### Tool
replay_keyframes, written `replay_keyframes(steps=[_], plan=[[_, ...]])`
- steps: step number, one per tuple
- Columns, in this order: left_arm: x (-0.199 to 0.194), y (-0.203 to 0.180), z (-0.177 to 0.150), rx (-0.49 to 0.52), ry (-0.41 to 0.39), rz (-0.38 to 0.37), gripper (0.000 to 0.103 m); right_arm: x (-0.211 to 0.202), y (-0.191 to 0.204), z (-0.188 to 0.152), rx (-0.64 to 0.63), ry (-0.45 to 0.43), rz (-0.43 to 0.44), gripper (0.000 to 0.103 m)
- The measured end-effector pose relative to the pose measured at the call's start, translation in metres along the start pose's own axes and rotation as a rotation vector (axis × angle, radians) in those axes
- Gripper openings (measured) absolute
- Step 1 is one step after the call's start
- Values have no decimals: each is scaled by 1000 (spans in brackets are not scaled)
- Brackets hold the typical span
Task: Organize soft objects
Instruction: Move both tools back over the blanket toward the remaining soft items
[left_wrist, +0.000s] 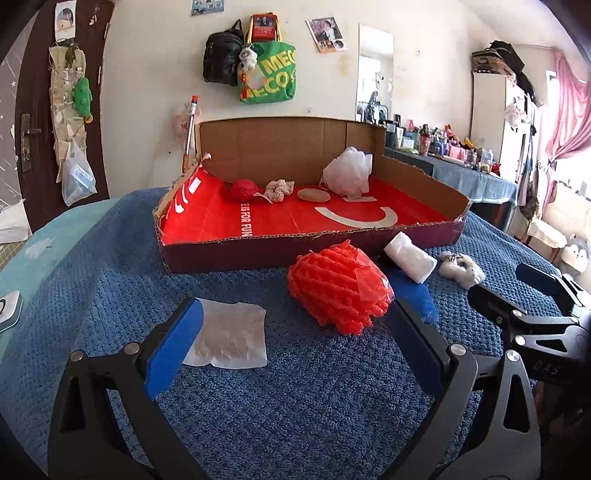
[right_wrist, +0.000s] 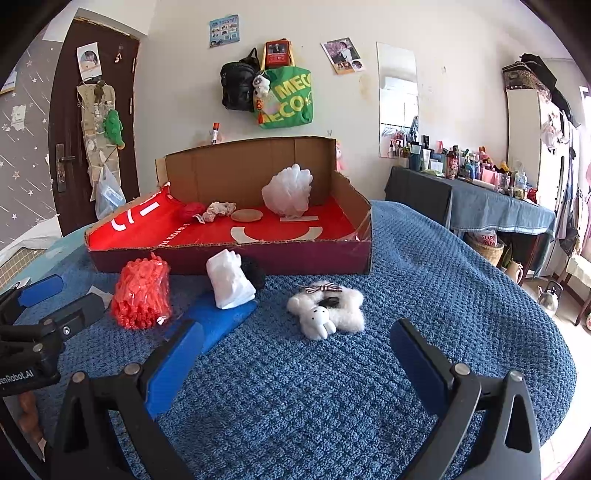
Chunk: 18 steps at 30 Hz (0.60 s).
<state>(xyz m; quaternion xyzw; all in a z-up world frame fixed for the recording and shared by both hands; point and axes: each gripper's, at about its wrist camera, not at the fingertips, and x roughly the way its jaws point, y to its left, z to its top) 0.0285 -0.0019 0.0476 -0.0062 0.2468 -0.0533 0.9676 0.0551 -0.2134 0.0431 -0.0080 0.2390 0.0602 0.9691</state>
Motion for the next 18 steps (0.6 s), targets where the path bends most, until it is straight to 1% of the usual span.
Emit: replay_keyframes(steps=[4,8,11,14,18], plan=[[4,5,4,-4,21,-10,101,2,-2,2,4,4,-11,103],[11,13,9,-9,60,-13,101,5,-5,7,0,20,-16,103],[16,22,13,-16,93,-10,101,10,-11,13,5,44,-20,103],[22,32,18,-20,137,-10,101,18,-18,20,7,89,-20,103],[28,43,25,14,158,37,101,29,-26,28,19,134,-24,103]])
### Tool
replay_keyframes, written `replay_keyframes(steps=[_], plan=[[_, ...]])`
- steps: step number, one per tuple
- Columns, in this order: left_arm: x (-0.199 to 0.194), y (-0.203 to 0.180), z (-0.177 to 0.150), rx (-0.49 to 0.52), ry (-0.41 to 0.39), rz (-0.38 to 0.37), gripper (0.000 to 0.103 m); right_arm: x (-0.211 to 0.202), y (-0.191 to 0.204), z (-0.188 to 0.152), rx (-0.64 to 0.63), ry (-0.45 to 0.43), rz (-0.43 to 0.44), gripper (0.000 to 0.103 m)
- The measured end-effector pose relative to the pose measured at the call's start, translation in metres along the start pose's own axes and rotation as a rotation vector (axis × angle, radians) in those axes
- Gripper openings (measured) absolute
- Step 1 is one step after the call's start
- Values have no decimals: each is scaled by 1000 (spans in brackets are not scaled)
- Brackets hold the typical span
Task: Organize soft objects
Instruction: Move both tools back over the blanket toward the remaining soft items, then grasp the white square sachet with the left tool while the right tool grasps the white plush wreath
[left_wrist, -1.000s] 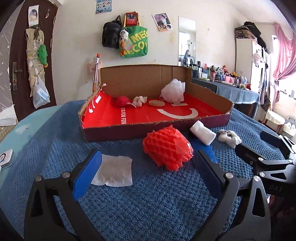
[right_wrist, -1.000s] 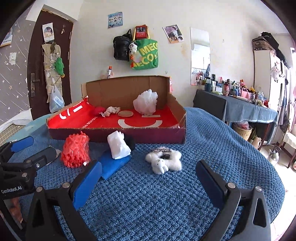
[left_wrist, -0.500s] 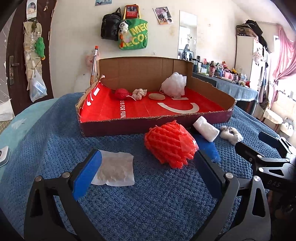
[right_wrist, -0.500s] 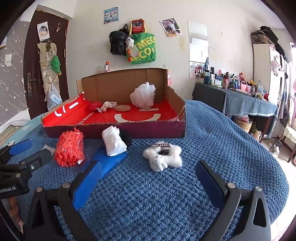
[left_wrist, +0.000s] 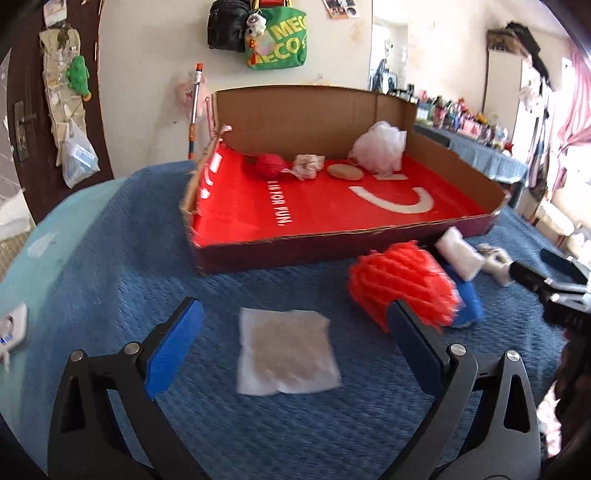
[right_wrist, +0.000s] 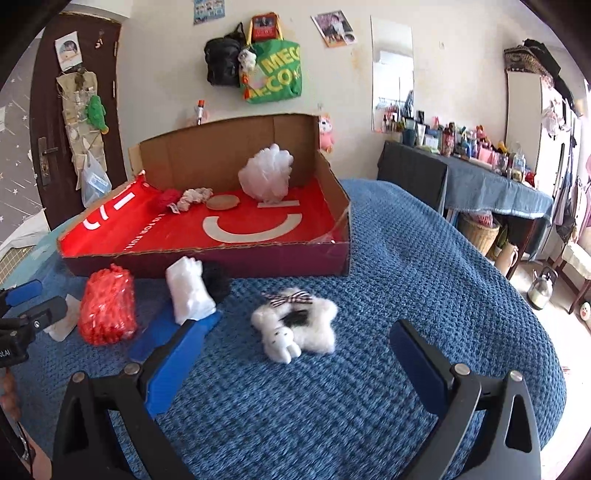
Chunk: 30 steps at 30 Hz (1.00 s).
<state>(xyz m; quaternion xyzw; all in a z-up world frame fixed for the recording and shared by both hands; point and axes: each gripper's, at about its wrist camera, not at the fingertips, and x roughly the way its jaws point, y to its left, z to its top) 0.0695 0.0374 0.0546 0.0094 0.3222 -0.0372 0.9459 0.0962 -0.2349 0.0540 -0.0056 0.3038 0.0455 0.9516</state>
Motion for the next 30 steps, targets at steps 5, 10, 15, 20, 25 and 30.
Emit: replay_keyframes(steps=[5,10,15,20,25,30], plan=[[10,7,5,56,66,-7,101,14,-11,11,11,62,9,103],[22,7,-2,106,137,-21,101,30,-16,18,-14,142,32,103],[33,6,-8,110,179,-57,89,46,-20,16,-14,215,66,91],[34,4,-8,105,187,-125,50,52,-15,13,-40,231,112,56],[23,3,-1,104,166,-172,39,42,-11,14,-52,208,156,44],[15,3,6,106,137,-190,39,29,-15,20,-34,173,180,44]])
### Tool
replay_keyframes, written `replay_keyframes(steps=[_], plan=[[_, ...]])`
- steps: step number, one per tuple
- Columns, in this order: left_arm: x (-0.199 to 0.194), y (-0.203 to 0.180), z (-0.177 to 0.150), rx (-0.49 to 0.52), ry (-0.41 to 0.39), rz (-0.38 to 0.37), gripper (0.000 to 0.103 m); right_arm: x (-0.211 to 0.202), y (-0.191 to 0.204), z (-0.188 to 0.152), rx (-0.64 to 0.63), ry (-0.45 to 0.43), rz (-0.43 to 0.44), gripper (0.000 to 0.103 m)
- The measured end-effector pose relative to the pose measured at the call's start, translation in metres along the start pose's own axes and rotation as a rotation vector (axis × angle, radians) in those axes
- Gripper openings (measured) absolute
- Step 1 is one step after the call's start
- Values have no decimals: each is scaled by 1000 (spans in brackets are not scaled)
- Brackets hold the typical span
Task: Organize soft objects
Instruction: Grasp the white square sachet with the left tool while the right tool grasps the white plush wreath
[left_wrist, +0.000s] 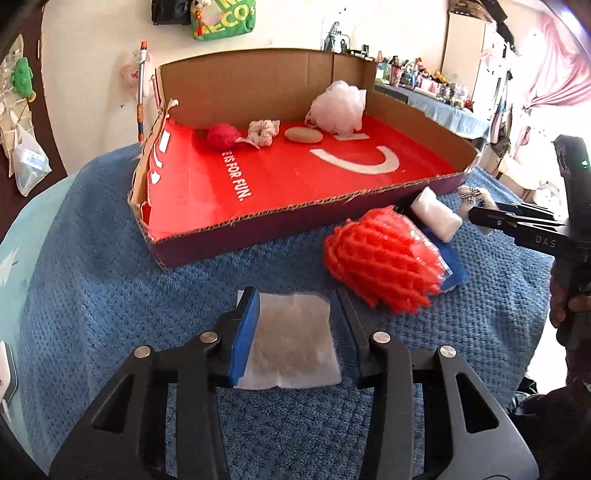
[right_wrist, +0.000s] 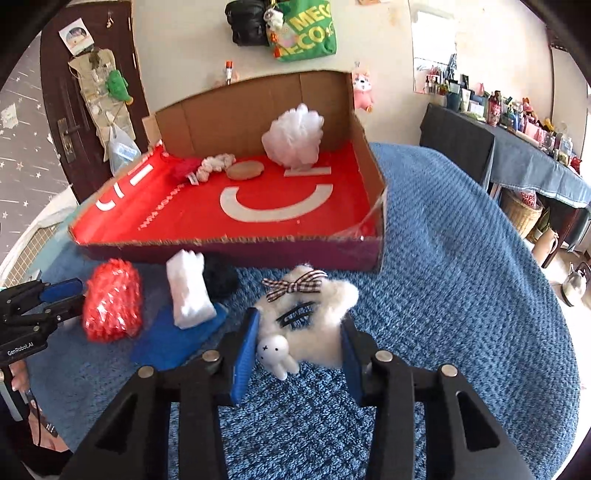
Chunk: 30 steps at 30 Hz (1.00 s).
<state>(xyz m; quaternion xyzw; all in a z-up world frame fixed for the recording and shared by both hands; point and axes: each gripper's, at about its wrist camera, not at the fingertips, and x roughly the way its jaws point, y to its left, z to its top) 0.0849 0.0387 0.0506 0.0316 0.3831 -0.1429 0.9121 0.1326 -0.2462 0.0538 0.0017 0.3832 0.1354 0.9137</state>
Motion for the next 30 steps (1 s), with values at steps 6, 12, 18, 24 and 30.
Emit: replay_keyframes(steps=[6,12,18,24,30], plan=[[0,-1,-2,3,3,2,39,-11,9,2,-18,-21,32,44],[3,2,-18,-9,18,23,79,-5,15,-12,-26,29,61,44],[10,11,-21,-44,45,53,80,2,17,-23,-40,50,48,64],[17,13,-14,-39,52,53,80,-3,19,-22,-88,7,-18,84],[17,4,-16,8,27,1,43,7,16,-22,-105,16,4,55]])
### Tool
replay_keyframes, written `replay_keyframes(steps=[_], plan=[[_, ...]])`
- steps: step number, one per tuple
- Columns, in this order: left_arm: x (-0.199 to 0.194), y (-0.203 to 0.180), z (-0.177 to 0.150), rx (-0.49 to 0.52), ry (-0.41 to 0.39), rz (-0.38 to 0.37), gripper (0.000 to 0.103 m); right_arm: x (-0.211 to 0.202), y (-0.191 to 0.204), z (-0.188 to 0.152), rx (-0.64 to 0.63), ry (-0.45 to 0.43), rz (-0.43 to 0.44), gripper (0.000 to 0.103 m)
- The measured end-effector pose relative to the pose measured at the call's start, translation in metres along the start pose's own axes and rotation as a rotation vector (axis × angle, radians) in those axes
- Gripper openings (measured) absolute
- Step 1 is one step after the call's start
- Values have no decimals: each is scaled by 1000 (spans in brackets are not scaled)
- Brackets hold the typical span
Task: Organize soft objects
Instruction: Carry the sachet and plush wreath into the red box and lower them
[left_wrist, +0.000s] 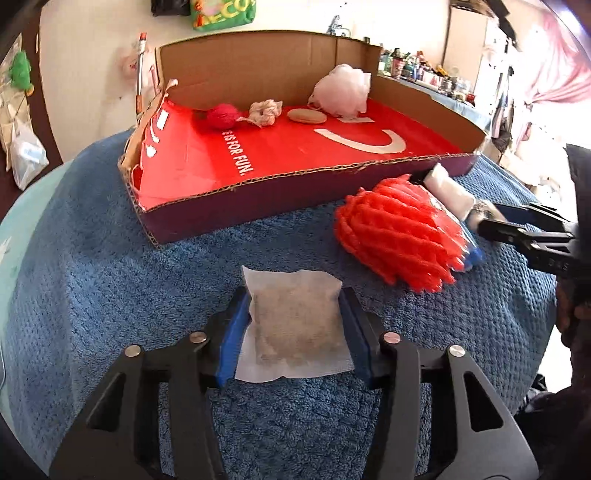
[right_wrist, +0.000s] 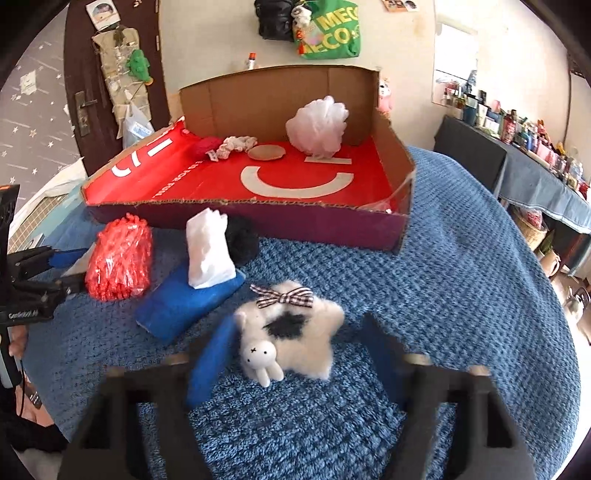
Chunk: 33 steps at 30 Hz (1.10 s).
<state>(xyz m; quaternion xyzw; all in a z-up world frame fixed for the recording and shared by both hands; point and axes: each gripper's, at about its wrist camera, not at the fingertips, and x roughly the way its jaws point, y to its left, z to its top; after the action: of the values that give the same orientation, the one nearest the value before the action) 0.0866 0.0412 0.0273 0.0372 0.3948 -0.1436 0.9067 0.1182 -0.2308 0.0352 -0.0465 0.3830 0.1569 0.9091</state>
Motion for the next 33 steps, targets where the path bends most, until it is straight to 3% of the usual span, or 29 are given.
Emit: replay_keyframes(steps=[2,4,17,26,29,33], plan=[[-3,0,0,1,-9,-21,26,0,-2,-1,7,-11,26,49],[-6,1,-1,-9,-2,-52,25,-5,-3,0,18,-34,39,44],[-27,-7,12,10,-57,-74,25,-23,7,9,9,-84,76,43],[-20,2,76,41,-95,-73,25,-21,12,80,-23,-147,83,43],[1,9,103,71,-60,-51,25,-4,11,109,-40,-127,70,43],[31,21,133,75,16,-32,25,36,7,146,-49,-21,55,43]])
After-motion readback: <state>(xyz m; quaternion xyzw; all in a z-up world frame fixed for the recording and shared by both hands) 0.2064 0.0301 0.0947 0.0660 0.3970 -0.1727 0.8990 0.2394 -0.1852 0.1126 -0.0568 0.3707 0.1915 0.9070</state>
